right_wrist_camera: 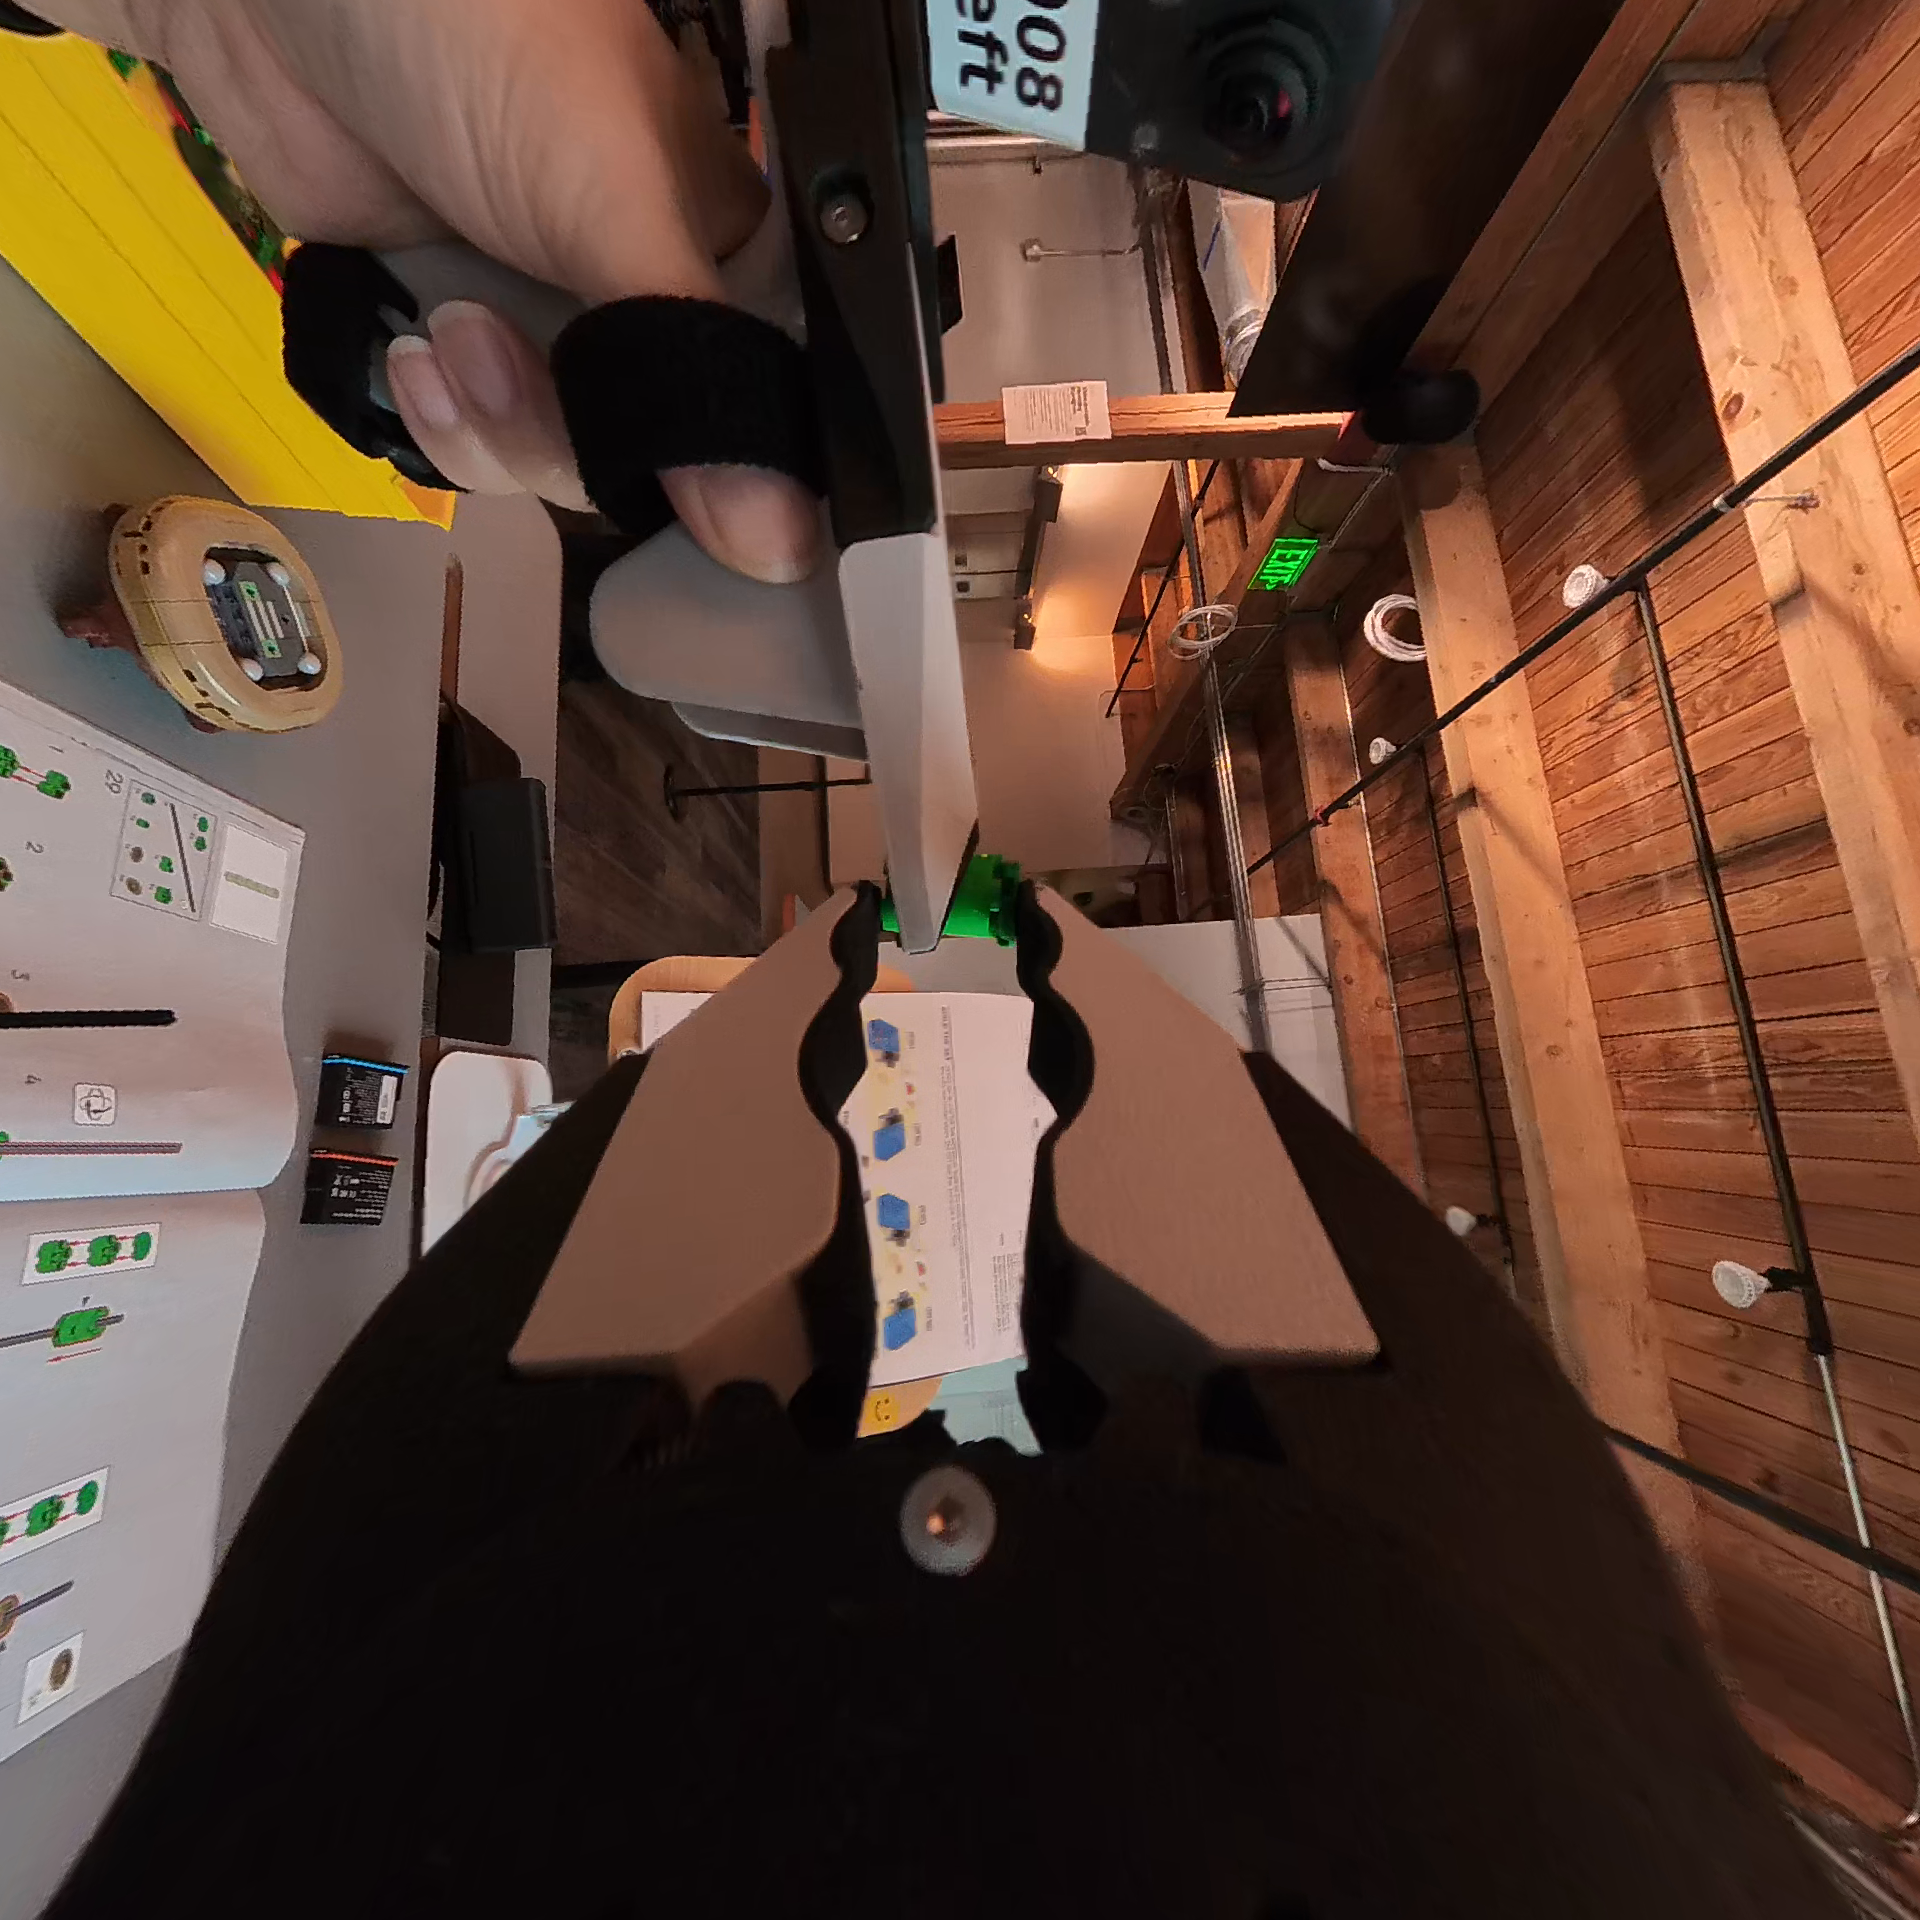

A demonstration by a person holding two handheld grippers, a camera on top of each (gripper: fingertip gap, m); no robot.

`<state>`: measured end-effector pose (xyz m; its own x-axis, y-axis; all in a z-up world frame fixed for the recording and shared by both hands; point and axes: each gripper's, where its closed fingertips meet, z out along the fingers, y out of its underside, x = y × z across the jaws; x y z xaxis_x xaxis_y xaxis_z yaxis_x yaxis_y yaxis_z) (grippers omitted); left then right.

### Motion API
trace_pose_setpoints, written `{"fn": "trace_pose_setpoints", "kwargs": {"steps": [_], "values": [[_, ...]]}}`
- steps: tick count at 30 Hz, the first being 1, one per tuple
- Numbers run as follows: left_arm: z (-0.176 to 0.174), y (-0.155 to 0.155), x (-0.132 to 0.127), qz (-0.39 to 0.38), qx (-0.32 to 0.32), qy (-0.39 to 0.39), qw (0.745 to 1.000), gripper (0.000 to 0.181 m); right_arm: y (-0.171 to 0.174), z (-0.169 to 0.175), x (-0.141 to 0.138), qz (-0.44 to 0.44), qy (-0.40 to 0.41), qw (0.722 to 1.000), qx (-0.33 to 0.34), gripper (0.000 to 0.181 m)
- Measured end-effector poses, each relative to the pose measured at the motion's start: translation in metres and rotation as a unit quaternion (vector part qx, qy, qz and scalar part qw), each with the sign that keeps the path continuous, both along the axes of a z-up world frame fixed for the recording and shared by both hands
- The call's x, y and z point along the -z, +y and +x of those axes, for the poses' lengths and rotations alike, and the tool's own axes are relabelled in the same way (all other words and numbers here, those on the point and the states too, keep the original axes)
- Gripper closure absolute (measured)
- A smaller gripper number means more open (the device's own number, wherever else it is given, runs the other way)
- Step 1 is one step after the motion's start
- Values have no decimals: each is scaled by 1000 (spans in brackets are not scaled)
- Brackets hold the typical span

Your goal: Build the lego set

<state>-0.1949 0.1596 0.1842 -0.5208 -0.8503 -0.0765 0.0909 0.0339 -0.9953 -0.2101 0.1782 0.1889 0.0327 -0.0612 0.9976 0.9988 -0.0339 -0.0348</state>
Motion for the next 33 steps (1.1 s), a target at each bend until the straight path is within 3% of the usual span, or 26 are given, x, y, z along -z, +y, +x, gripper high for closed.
{"fn": "trace_pose_setpoints", "kwargs": {"steps": [18,28,33], "values": [[4,5,-2,49,-68,-28,996,169,5,3,0,3,10,1000,13,151],[9,11,-3,107,-146,-49,982,169,9,5,1,0,17,999,35,146],[8,10,-3,106,-143,-52,983,169,8,5,1,3,7,999,42,145]]}}
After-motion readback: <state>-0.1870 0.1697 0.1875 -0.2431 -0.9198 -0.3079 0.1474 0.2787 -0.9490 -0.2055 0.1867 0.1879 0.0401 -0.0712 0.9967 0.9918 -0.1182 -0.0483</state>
